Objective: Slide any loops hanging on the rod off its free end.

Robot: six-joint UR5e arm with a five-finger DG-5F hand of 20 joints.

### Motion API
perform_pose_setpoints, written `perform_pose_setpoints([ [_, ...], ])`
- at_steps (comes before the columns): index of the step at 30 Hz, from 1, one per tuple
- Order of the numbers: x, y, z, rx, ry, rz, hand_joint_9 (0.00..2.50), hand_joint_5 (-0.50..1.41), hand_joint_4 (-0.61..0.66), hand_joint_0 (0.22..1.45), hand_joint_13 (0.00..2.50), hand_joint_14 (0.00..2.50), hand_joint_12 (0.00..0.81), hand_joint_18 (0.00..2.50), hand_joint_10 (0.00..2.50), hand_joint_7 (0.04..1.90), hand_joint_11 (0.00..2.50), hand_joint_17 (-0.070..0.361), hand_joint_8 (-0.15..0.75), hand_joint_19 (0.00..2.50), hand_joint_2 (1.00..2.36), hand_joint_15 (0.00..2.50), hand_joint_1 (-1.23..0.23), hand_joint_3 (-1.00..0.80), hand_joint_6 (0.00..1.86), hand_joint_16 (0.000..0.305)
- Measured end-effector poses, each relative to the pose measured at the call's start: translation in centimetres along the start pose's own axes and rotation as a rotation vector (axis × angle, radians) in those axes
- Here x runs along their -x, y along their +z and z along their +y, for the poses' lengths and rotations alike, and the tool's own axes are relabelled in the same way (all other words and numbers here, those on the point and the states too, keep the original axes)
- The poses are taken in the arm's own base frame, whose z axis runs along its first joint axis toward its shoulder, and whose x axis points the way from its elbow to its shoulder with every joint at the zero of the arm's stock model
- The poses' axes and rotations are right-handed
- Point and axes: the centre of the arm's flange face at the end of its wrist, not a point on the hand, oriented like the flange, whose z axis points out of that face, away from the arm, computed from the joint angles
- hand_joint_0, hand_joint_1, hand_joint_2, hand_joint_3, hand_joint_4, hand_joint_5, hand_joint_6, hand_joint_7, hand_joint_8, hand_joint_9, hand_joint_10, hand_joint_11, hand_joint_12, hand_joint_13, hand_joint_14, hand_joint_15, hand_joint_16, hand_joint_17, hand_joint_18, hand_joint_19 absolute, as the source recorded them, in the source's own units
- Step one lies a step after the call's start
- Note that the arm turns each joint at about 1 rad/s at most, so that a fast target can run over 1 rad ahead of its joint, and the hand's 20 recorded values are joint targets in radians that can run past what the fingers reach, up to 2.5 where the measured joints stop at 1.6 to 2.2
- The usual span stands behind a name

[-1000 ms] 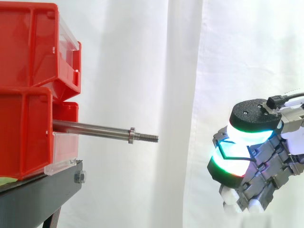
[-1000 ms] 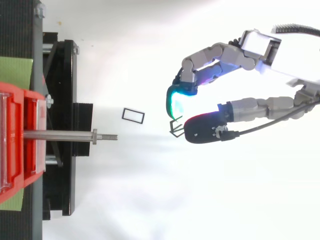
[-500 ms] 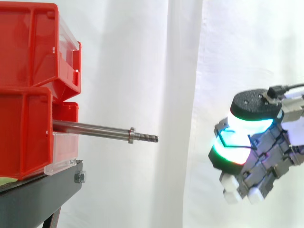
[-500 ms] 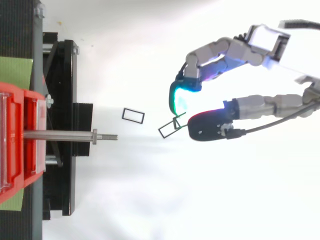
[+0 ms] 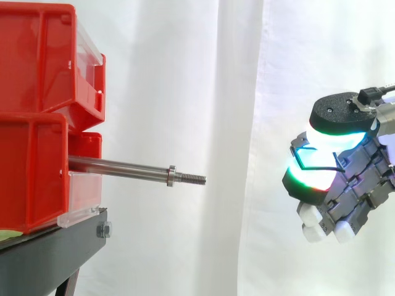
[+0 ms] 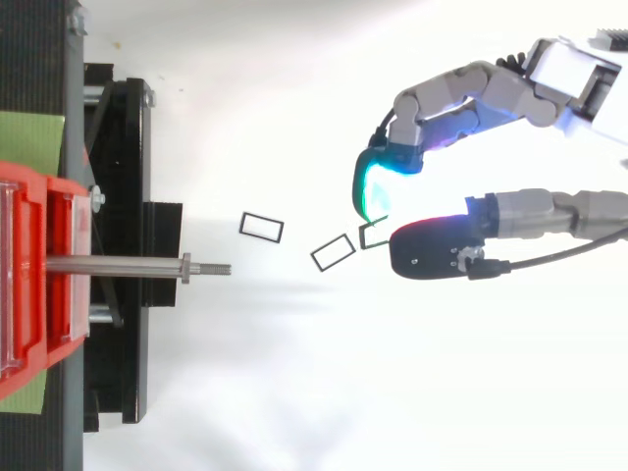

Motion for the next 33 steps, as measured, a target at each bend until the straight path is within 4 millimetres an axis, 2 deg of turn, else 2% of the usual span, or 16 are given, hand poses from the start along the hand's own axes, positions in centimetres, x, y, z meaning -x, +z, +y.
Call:
perform_pose_setpoints([
  [33,-0.32,0.24,0.55,0.034,0.016,-0.008,0.78,-0.18,0.06,0.59,0.72,0.0,0.257,0.71,0.01,1.01,0.41,0.079,0.251,0.35,1.03,0.11,-0.66,-0.18,0.87,0.035],
])
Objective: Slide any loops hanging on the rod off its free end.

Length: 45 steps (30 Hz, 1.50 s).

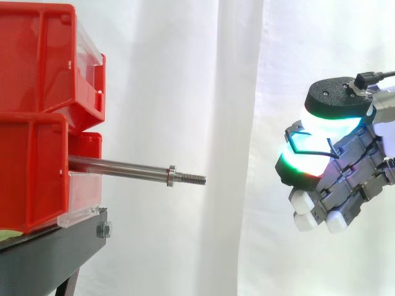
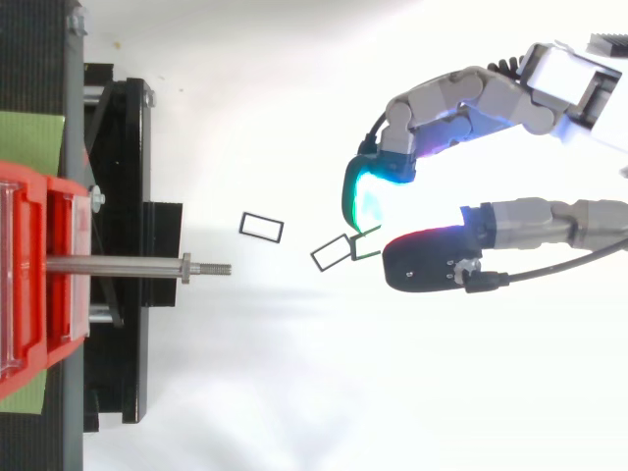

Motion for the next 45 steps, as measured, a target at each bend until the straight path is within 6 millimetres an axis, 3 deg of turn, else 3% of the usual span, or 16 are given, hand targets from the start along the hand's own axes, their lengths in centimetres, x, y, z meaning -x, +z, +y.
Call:
perform_pose_setpoints([
  [45,0.01,0.0,-0.01,-0.001,0.0,-0.001,0.82,-0.16,0.05,0.57,0.65,0.01,0.288,0.61,0.02,1.11,0.45,0.086,0.261,0.3,1.03,0.11,-0.66,-0.14,0.85,0.038],
])
